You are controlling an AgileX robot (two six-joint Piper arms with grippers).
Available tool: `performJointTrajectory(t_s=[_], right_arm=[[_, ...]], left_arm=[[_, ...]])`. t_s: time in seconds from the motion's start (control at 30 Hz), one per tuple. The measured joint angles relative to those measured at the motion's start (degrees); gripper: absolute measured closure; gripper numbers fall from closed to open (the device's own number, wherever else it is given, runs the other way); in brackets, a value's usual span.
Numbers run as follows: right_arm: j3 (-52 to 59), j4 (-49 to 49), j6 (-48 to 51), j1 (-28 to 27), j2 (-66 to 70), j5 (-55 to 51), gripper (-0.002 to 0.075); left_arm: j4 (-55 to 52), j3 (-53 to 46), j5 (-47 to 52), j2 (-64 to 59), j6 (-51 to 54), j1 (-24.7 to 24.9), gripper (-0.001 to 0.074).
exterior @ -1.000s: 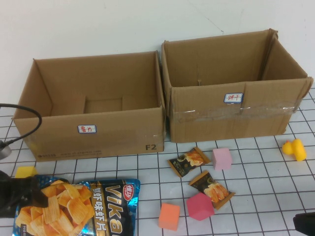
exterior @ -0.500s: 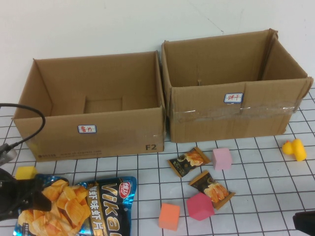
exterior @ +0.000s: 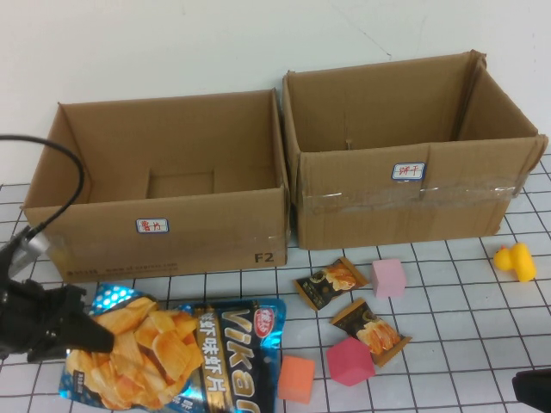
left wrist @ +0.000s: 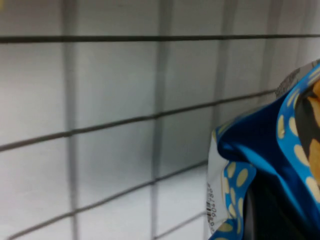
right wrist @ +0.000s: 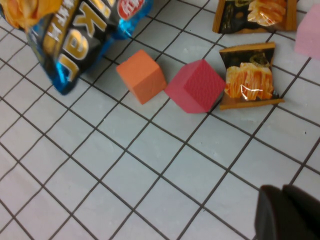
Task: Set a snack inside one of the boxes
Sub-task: Pick up the potato chip, then place the potato chip in the potato chip box
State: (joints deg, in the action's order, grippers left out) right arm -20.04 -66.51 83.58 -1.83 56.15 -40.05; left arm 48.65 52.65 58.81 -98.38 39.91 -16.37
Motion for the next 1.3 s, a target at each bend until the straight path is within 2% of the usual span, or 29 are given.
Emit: performJointTrajectory(t_s=[0.27,0.47,0.63,0.8,0.97,1.17,1.23,1.3], right_arm=[[0.00,-0.30,0.22,0.00,0.00,0.00,0.0727],[0.00,-0.34,0.44,0.00,0.00,0.09,0.0727],[0.00,-0.42,0.44,0.00,0.00,0.09,0.0727],[0.00,-0.42,0.44,0.00,0.00,0.09,0.0727],[0.00,-0.61,0.44,0.00,0.00,0.09,0.0727],[0.00,-1.53,0.44,0.00,0.00,0.67,0.0727],[0.00,-2.54,0.70,0.00,0.00,1.20,0.0727],[0.00,-3.53,1.96,0.00,0.00,1.41,0.0727]], left_arm=[[3.63,0.09,5.16,4.32,3.18,0.00,0.0632],[17.22,0.74,7.88,7.87,10.35,0.00,0.0632],[26.21,6.90,8.31,9.61,11.02,0.00,0.0632],[30.02,16.22,8.30,9.61,9.54,0.00,0.0632],[30.95,22.40,-1.11,9.61,11.70,0.00,0.0632],[31.06,22.91,-14.87,9.17,16.30,0.00,0.0631],[31.06,22.91,-16.76,8.56,18.59,0.00,0.0598],[30.96,22.91,-17.65,7.75,19.96,0.00,0.0499]])
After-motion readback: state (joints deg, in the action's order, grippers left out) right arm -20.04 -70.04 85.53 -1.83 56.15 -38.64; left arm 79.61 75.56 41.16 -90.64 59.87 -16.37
